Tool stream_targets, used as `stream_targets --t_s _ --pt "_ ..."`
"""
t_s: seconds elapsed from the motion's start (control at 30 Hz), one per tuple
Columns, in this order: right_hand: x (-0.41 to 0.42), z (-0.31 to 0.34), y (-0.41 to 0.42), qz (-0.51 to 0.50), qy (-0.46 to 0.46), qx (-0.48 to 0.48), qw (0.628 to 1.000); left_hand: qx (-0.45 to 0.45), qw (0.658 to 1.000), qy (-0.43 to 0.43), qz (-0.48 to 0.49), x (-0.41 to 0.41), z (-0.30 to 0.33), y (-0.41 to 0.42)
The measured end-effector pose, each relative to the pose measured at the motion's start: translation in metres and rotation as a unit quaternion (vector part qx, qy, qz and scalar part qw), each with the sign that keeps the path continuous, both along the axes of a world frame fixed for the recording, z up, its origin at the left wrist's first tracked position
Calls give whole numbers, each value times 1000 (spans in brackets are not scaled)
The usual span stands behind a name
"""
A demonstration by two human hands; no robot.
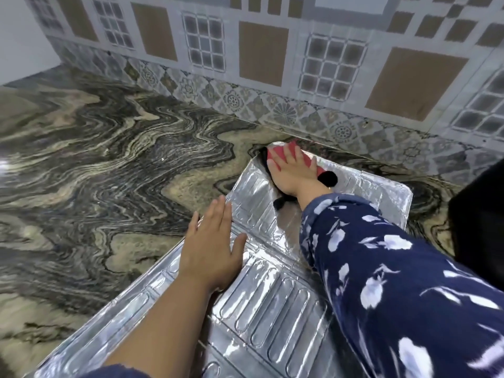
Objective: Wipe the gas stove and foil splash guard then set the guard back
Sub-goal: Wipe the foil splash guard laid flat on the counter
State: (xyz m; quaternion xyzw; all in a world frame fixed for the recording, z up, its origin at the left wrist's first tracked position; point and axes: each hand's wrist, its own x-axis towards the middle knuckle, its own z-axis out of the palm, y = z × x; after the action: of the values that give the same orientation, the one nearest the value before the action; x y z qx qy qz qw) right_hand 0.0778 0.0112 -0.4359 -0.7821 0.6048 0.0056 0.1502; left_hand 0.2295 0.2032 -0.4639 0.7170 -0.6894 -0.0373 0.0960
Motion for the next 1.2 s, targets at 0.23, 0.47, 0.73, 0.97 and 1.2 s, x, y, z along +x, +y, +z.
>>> stream_targets --t_s 0.23,0.47,0.73,0.97,1.2 --pt "-32 10 48 -6 14 -12 1000 8 1000 3 11 -3 3 2" --pt "-40 15 117 -40 -19 -58 997 25 1000 -9 9 -3 5 2" --pt "-27 8 132 58 -41 -89 994 26 1000 -4 8 -3 5 2" --pt "6 -5 100 104 44 -41 993 16 1000 -11 12 -3 6 1" --pt "-6 -2 21 36 52 -27 998 5 1000 -1 13 -1 4 2"
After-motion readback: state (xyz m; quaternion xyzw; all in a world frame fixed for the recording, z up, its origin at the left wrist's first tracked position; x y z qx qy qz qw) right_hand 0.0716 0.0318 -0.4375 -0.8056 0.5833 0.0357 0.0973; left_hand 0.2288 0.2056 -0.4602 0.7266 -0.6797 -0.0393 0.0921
